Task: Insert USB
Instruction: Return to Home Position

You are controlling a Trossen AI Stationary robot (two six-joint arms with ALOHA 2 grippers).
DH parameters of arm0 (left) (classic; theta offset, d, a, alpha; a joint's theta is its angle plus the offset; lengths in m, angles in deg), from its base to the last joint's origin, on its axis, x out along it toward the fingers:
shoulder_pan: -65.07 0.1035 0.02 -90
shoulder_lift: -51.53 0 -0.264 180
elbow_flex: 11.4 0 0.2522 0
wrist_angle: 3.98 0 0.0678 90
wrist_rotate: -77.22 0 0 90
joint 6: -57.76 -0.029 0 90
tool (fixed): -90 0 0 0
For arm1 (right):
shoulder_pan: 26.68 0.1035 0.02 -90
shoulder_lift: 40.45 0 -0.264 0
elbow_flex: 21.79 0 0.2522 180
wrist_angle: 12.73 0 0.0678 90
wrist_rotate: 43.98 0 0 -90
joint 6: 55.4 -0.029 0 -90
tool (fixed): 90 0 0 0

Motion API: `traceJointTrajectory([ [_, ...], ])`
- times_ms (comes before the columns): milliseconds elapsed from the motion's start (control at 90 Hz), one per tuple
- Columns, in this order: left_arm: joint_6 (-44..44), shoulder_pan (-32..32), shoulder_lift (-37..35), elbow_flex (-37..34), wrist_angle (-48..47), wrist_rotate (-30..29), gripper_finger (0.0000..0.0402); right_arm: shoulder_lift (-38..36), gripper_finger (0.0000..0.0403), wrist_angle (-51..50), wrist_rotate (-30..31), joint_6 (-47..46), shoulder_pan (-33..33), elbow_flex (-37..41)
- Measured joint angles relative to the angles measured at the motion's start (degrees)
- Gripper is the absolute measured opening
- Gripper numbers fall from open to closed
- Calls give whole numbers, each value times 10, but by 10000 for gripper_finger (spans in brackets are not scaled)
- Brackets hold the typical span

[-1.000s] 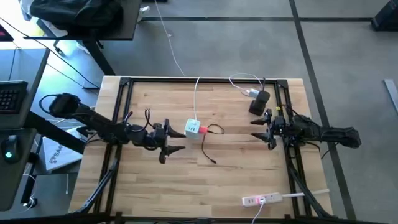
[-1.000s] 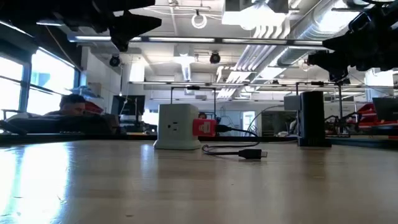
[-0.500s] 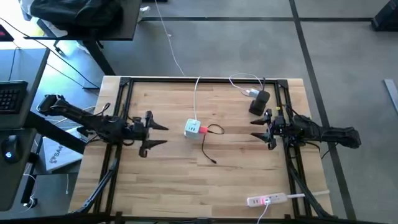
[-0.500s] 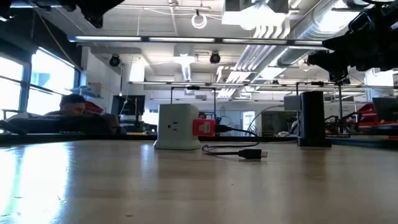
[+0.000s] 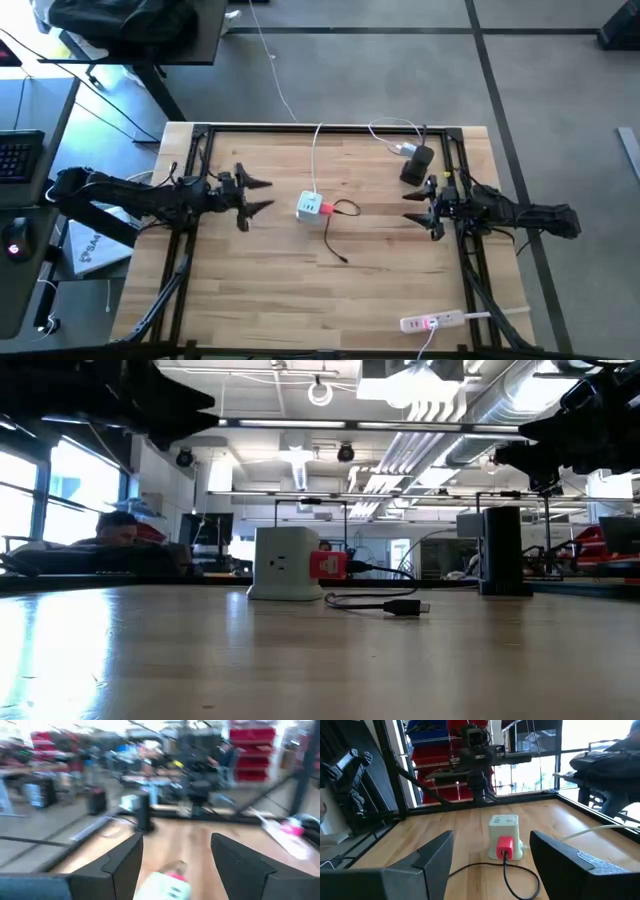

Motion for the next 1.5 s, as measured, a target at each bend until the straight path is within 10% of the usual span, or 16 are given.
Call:
traceJointTrajectory([
  [289,-6,37,-136,-50,-60,88,211,0,232,0,0,0,0,0],
  [1500,15,51,-373,-119,-260,-29,212,0,232,0,1,0,0,0],
])
